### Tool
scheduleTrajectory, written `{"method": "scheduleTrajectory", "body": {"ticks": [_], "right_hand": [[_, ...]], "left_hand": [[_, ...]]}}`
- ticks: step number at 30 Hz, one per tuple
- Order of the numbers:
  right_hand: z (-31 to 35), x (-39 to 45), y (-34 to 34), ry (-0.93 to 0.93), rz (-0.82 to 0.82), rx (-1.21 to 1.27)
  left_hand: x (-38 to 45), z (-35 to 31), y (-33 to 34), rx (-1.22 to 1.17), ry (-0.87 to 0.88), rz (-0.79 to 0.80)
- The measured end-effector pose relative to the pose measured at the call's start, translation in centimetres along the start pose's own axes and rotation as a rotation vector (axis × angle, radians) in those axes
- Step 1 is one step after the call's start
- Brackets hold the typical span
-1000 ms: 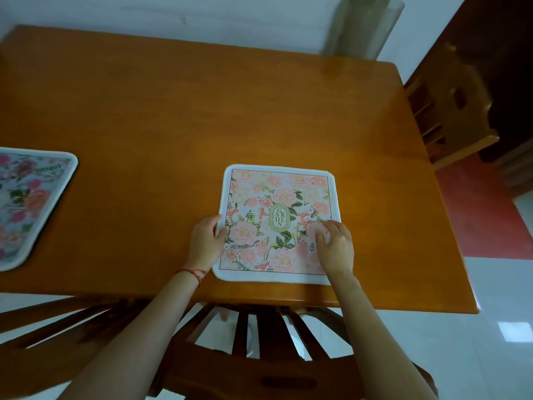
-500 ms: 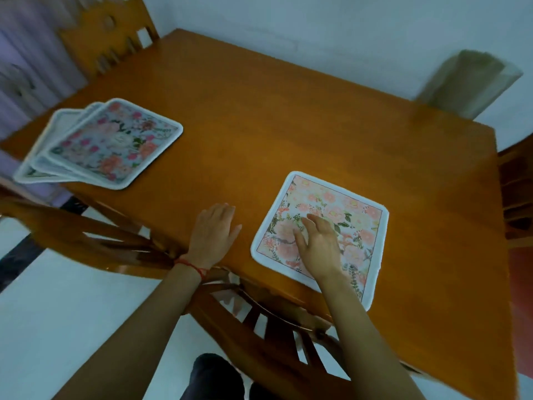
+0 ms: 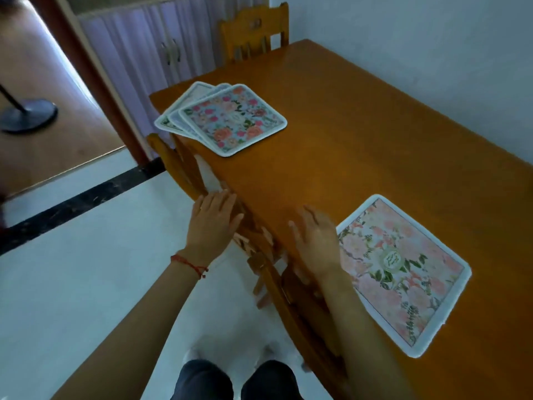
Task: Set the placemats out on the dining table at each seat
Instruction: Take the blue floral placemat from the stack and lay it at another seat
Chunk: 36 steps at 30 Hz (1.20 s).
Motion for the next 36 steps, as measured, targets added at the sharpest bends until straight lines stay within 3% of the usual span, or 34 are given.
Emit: {"method": "scheduleTrajectory", "body": {"ticks": [3, 9, 14, 21, 31, 36], "right_hand": [[3.5, 0.8, 1.2, -0.046, 0.040, 0.000], [11.3, 1.7, 3.6, -0.134, 0.084, -0.038], [18.7, 2.0, 6.3, -0.216, 0.016, -0.023], [28.4, 2.2, 12.5, -0.271, 0.122, -0.021], [35.2, 7.0, 20.8, -0.334, 0.368, -0.082], [37.8, 12.8, 23.7, -0.386, 0.379, -0.069]], "left_hand": [[-1.5, 3.2, -1.5, -0.014, -0.030, -0.093], [-4.7, 11.1, -2.5, -0.020, -0.093, -0.095], [-7.4, 18.8, -3.8, 0.021, -0.135, -0.144], [-10.7, 28.5, -5.3, 0.043, -0.215, -0.164], [-10.8, 39.0, -4.8, 0.088, -0.352, -0.147], [-6.9, 43.1, -4.8, 0.112, -0.399, -0.121]]}}
Point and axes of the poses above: each hand's wrist, its own x-axis towards the middle knuckle, its own y-axis out of the palm, z = x × y, the point moved 7 cm from there along x, towards the middle knuckle, and after that the axes turned 5 degrees about z, right-handed, at the moved point
